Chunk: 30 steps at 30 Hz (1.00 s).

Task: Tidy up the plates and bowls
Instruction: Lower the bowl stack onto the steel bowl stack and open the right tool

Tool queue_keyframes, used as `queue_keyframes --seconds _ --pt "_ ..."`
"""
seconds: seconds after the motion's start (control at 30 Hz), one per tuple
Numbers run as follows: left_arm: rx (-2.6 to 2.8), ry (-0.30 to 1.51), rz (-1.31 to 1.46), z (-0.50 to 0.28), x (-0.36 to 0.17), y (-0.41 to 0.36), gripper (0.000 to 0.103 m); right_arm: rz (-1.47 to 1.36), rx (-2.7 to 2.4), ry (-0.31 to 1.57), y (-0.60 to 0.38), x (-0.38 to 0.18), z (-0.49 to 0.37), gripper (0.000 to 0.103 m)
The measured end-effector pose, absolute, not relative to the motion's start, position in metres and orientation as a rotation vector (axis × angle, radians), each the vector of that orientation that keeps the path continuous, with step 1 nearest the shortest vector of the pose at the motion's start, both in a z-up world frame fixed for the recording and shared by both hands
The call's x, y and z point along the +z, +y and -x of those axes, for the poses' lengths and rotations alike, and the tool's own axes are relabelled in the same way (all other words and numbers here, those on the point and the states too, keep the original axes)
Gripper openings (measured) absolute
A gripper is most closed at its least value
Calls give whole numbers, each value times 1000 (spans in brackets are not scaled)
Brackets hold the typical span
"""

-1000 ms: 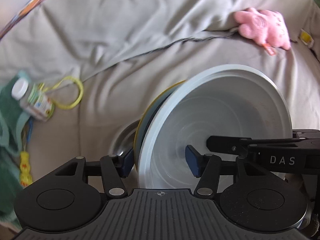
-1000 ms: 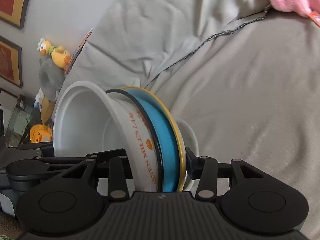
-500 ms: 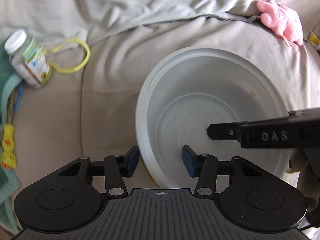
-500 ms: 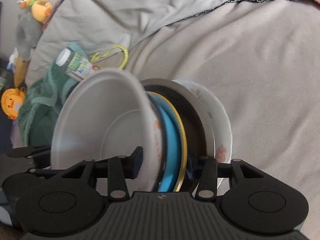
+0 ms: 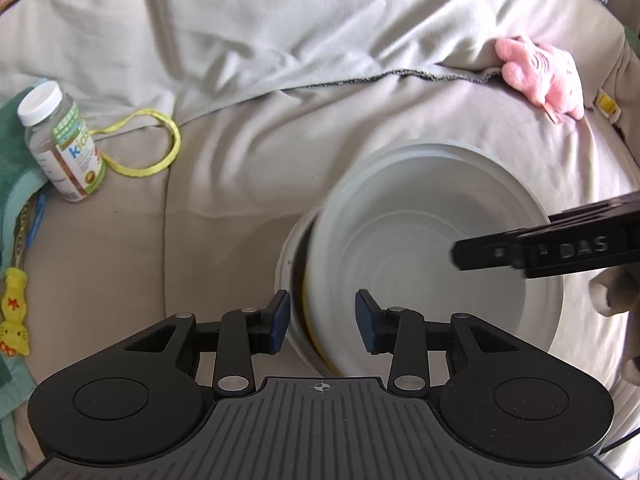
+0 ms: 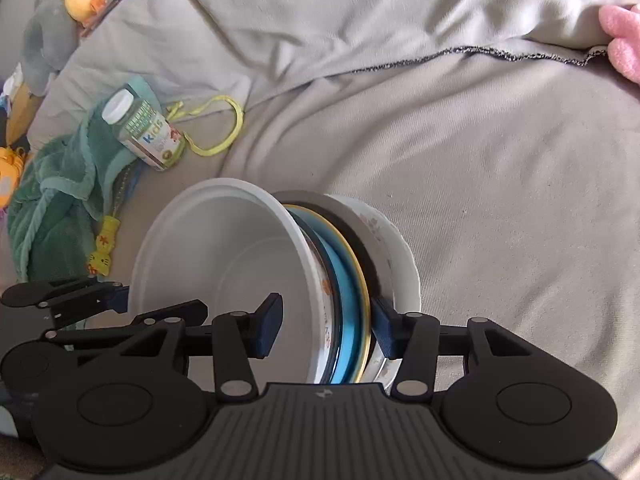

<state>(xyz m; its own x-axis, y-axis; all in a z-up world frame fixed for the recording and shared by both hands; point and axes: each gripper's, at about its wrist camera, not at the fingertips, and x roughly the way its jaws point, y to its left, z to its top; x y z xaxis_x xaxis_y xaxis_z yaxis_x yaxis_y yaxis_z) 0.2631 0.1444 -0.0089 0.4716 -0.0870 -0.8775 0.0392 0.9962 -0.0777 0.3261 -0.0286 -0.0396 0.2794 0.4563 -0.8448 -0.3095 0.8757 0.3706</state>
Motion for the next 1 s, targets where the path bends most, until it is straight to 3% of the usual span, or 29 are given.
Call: queue_keyframes --seconds 0.17,0.33,1.0 --pt "-42 1035 121 -254 -5 162 42 -164 515 1096 -42 -28 -315 49" --pt "-34 1028 130 -250 -8 168 50 -109 473 1045 -41 -28 -311 49" --pt "-31 911 201 -227 -12 168 49 -87 446 1015 -30 -52 -286 49"
